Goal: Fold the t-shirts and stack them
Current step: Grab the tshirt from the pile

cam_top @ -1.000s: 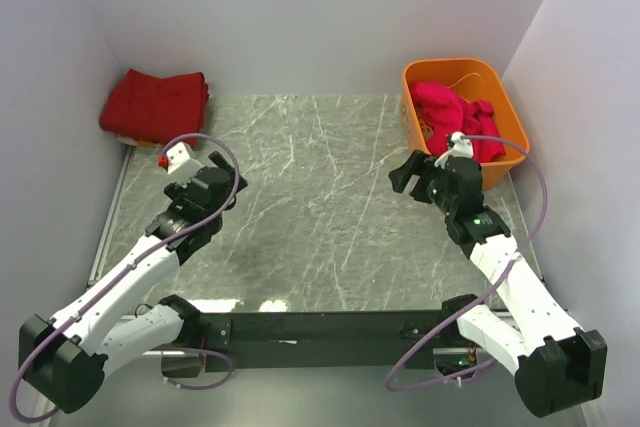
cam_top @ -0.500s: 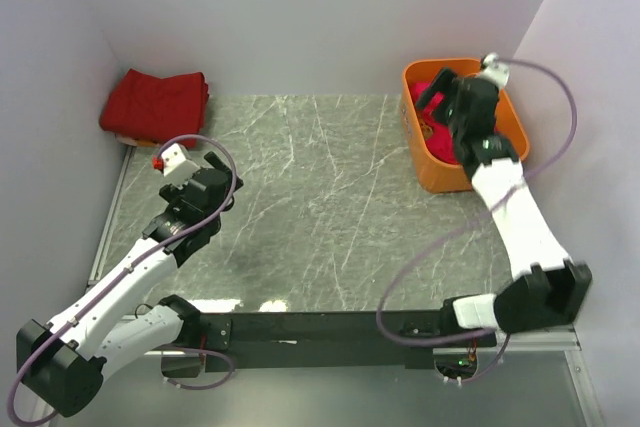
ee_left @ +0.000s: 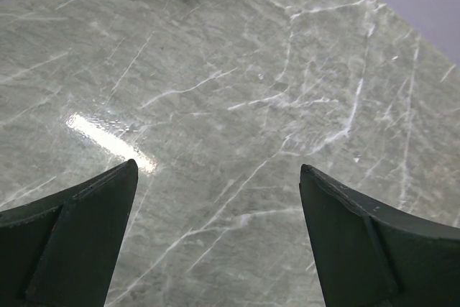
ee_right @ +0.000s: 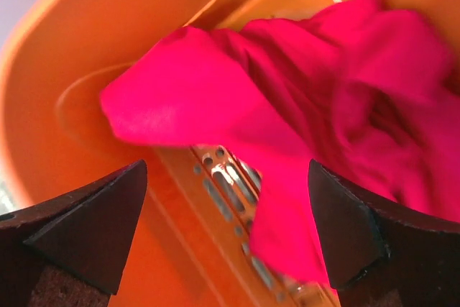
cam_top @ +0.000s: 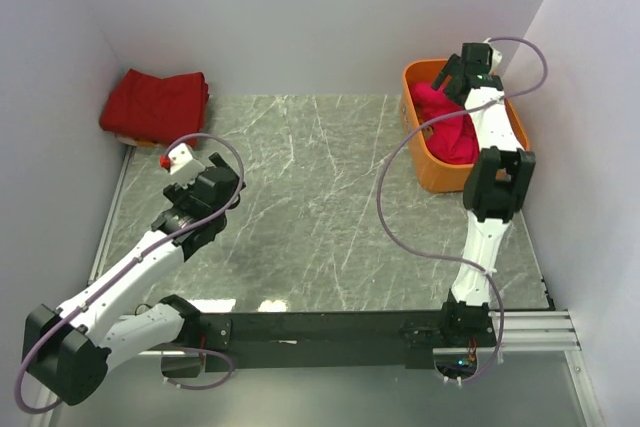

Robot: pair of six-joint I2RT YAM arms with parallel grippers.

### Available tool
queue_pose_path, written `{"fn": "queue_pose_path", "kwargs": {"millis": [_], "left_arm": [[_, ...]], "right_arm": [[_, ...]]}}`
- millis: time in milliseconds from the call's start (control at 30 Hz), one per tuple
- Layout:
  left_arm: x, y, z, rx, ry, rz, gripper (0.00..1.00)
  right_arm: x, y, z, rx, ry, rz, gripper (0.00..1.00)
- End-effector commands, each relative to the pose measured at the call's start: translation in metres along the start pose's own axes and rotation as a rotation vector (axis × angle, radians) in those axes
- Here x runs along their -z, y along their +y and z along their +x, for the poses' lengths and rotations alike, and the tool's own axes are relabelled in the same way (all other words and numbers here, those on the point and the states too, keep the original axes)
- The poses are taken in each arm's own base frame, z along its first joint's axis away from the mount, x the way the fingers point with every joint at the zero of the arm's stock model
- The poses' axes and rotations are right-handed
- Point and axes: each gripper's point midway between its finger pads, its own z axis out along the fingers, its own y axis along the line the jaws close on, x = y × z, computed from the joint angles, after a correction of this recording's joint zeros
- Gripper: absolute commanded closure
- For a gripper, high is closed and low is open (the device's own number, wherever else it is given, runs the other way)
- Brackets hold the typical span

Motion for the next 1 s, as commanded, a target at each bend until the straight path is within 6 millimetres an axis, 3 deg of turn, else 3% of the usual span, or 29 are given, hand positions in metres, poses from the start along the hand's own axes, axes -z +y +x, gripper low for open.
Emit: {"fn": "queue_pose_path", "kwargs": {"millis": [0,67,200,267,300,333,400,500,533,600,633,700,733,800,833,900,967], "left_arm": [[-0.002,-0.003,-0.007,0.008,-0.02,-0.019,0.01],[-0.003,-0.001,-0.007,0.005,-0.019,-0.034,0.01],[-0.003,-0.003,-0.004,0.01,-0.004,-0.029,0.01],[-0.003,-0.004,-0.003,0.005,-0.002,-0.022,0.01],[-0.003,-0.006,-0.004,0.011,-0.004,-0.014,0.01],[-0.002,-0.006,-0.005,0.012,-0.007,-0.013,0.01],[-0.002,-0.006,-0.004,0.011,-0.006,-0.01,0.01],[-0.002,-0.005,-0.005,0.016,-0.009,-0.015,0.01],[-0.002,-0.004,-0.006,0.016,-0.01,-0.018,0.01],[-0.001,-0.004,-0.007,0.021,-0.012,-0.014,0.01],[-0.001,-0.004,-0.006,0.024,-0.011,-0.01,0.01],[0.0,-0.004,-0.007,0.027,-0.013,-0.005,0.0],[0.001,-0.005,-0.009,0.031,-0.015,0.0,0.0],[0.002,-0.006,-0.01,0.036,-0.017,0.004,0.01],[0.002,-0.006,-0.01,0.036,-0.016,0.005,0.01],[0.004,-0.006,-0.011,0.041,-0.013,0.009,0.01],[0.006,-0.007,-0.012,0.051,-0.011,0.022,0.01]], "right_arm": [[-0.011,0.013,-0.003,0.001,0.019,-0.024,0.02],[-0.03,0.011,0.011,-0.012,0.047,-0.025,0.07],[-0.044,0.019,0.022,-0.039,0.057,-0.082,0.26],[-0.041,0.022,0.018,-0.05,0.051,-0.094,0.6],[-0.039,0.022,0.012,-0.056,0.031,-0.099,0.88],[-0.028,0.027,0.0,-0.057,0.0,-0.115,0.97],[-0.018,0.03,-0.014,-0.055,-0.052,-0.129,1.0],[0.016,0.035,-0.05,-0.046,-0.161,-0.159,1.0],[0.039,0.04,-0.069,-0.048,-0.213,-0.18,1.0],[0.058,0.041,-0.084,-0.034,-0.275,-0.196,1.0],[0.084,0.044,-0.102,-0.036,-0.33,-0.223,1.0],[0.103,0.044,-0.111,-0.019,-0.376,-0.244,1.0],[0.127,0.047,-0.123,-0.022,-0.417,-0.267,1.0],[0.147,0.048,-0.13,-0.005,-0.456,-0.288,1.0],[0.171,0.05,-0.14,-0.002,-0.495,-0.31,1.0],[0.197,0.057,-0.146,0.023,-0.534,-0.343,1.0],[0.237,0.068,-0.153,0.044,-0.589,-0.384,1.0]]}}
